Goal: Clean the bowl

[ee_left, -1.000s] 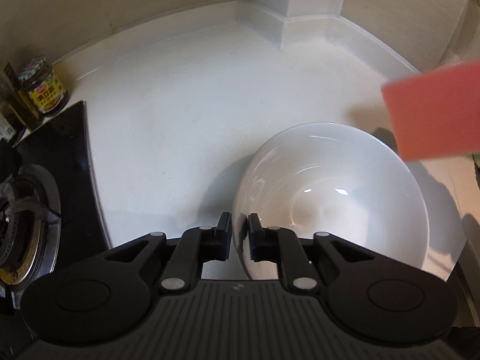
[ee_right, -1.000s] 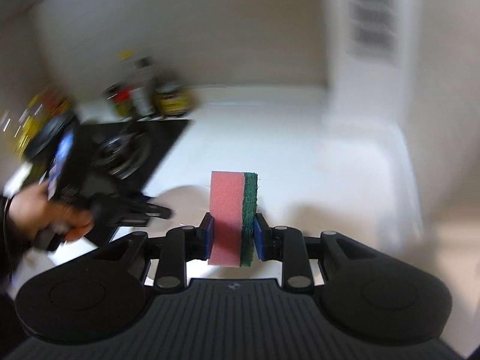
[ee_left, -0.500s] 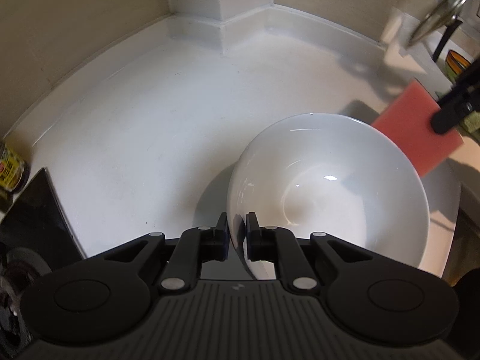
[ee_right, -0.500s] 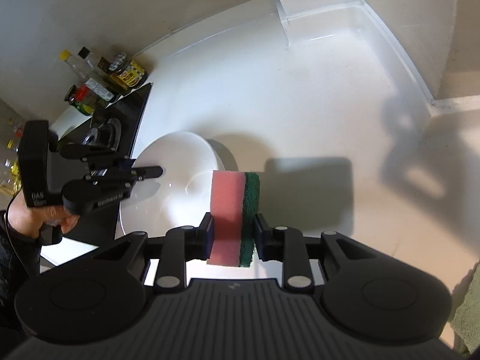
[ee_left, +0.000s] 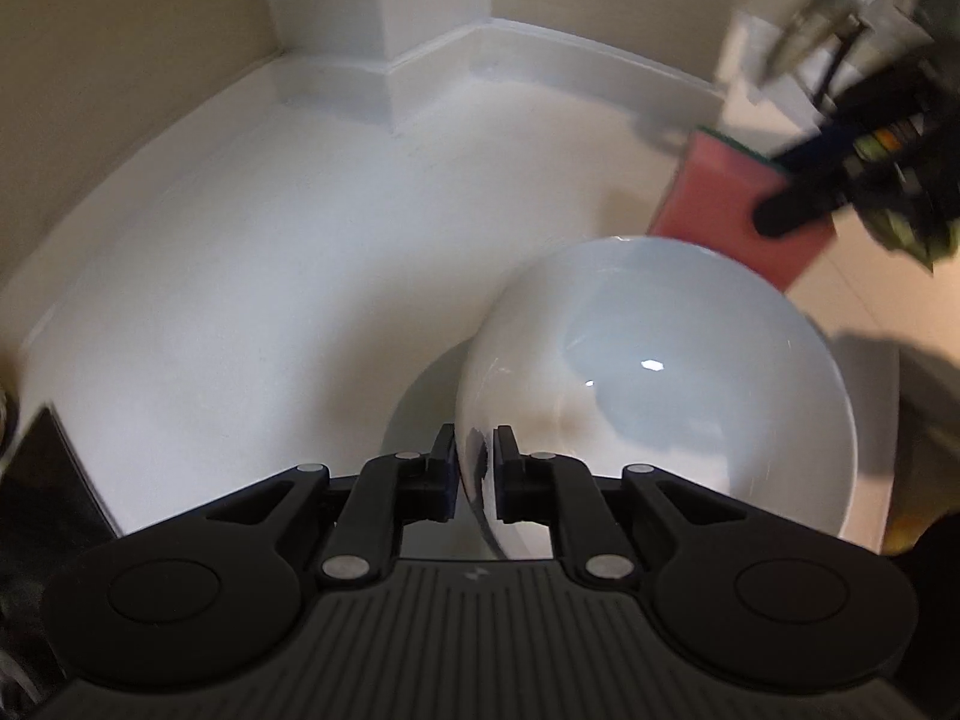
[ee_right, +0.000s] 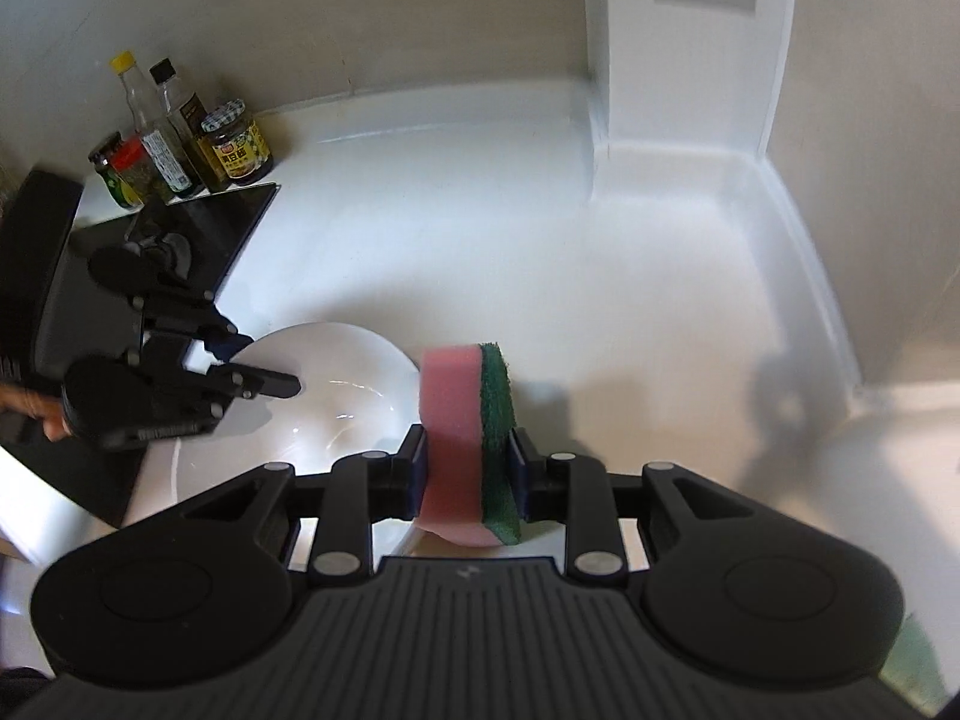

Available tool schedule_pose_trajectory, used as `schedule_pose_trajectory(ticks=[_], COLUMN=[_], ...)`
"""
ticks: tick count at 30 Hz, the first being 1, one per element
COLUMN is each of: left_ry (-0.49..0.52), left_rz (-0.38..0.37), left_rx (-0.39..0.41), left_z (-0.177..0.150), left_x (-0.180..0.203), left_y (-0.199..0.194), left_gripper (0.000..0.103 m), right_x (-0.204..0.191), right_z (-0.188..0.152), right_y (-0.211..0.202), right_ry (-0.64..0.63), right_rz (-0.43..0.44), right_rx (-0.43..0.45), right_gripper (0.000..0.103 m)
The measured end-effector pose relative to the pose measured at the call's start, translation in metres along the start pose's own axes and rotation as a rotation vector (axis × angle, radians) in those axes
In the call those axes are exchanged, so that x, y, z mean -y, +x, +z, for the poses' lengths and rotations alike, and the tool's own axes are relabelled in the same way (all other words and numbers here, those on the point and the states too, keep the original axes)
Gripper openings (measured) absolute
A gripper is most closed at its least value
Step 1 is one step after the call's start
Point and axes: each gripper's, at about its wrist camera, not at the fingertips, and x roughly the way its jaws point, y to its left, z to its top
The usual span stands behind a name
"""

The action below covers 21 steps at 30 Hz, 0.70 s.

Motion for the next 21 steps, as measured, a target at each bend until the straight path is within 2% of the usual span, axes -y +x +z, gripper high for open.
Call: schedule_pose_trajectory(ticks=[7, 8, 9, 13, 16, 21], left_ry=[-0.293, -0.326, -0.331, -0.25, -0.074, 0.189], left_rz=[0.115, 0.129, 0.133, 0.136, 0.106, 0.007], left_rx=[0.011, 0.018, 0.022, 0.02, 0.007, 0.024], left_z=[-0.028, -0.032, -0.034, -0.031, -0.021, -0.003], left_x=[0.007, 0.01, 0.013, 0.018, 0.015, 0.005], left_y=[-0.024, -0.024, -0.023, -0.019, -0.013, -0.001], left_gripper=[0.019, 0.017, 0.01, 0.009, 0.01, 0.01], right_x=[-0.018, -0.019, -0.019, -0.019, -0.014, 0.004], right_z=[-0.021, -0.022, -0.023, -0.023, -0.02, -0.009], right_y=[-0.008, -0.009, -0.009, -0.01, -0.009, -0.004], right_ry=[0.002, 0.005, 0.007, 0.001, -0.005, 0.015], right_rz=[-0.071, -0.073, -0.074, -0.073, -0.058, -0.012], right_rx=[0.084, 0.092, 0.099, 0.111, 0.106, 0.098], right_gripper=[0.024, 0.024, 0.024, 0.024, 0.024, 0.024])
